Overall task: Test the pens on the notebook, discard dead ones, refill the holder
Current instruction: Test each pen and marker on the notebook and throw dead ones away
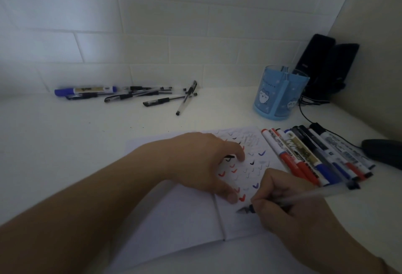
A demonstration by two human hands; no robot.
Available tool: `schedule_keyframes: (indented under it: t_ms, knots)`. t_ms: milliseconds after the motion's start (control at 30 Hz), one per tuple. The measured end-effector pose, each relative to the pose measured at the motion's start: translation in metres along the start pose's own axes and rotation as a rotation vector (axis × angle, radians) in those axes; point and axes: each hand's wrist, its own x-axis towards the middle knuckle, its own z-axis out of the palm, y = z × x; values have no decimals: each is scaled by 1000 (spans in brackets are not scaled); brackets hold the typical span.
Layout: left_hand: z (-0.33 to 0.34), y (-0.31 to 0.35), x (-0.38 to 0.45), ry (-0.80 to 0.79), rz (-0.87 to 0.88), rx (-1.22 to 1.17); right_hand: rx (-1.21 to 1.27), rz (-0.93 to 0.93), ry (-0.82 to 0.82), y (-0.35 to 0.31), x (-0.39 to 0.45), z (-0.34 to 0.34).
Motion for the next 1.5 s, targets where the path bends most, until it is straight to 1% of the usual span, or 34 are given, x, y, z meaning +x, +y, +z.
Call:
schedule_keyframes:
  t_ms: [133, 267, 333, 433, 567, 700, 933, 1067, 1100, 1300, 1400, 1500]
  knots:
    - [1, -2, 0, -3, 8, 1, 16, 17, -60, -2, 0, 1]
    - [1, -1, 0, -21, 5, -14, -35, -6, 21, 5, 0, 0]
    - [-2, -2, -4, -32, 22, -97, 70, -2, 55, 4, 0, -1]
    - [-10, -10, -9, 10, 52, -320, 355, 20, 121, 1, 1, -7]
    - [-13, -6, -10, 112, 100, -484, 507, 1, 190, 4, 2, -17]
    - [-12, -2, -8, 116, 142, -614, 533, 21, 243, 8, 3, -21]
    - [-10, 4, -9, 59, 163, -724, 526, 20, 219, 13, 2, -17]
    - [-6, 12, -10, 58, 236, -790, 601, 33, 156, 11, 3, -15]
    - [-6, 14, -11, 74, 260, -799, 621, 37, 139, 8, 3, -16]
    - [-4, 32, -14, 249, 359, -849, 758, -75, 237, 0, -1, -16]
    - [-4, 34, -14, 267, 392, -782, 767, -94, 233, -4, -1, -14]
    - [-8, 32, -16, 267, 365, -754, 702, -99, 197, -6, 4, -18]
